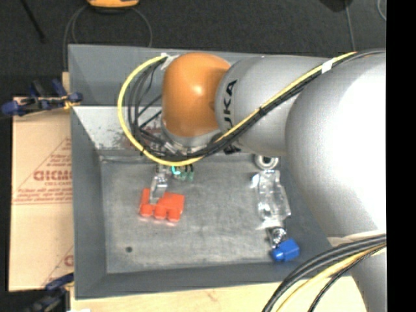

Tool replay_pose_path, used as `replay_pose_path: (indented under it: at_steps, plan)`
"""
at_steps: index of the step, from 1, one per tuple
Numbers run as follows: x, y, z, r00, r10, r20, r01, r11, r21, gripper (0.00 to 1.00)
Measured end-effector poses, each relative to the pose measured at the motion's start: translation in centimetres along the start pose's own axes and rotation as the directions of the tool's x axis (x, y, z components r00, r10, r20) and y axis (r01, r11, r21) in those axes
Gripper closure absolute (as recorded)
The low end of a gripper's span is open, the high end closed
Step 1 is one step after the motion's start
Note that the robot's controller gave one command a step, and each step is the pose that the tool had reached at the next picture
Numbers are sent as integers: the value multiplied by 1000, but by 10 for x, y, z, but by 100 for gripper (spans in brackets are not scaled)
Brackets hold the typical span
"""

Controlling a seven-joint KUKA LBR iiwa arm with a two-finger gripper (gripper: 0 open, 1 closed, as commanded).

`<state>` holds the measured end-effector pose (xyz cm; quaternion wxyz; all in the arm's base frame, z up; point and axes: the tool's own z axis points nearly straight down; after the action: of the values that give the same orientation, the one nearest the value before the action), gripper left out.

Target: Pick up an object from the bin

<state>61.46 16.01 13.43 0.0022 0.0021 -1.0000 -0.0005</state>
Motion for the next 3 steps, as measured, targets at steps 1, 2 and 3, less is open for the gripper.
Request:
replay_pose_path:
  at_steps: [1, 2, 3]
  plan:
    - [25, -31, 50, 985, 170, 13, -170, 985, -5, 0]
    - [-3, -46, 32, 982, 188, 12, -188, 982, -3, 0]
    - [2, -64, 34, 922, 387, 5, -387, 922, -2, 0]
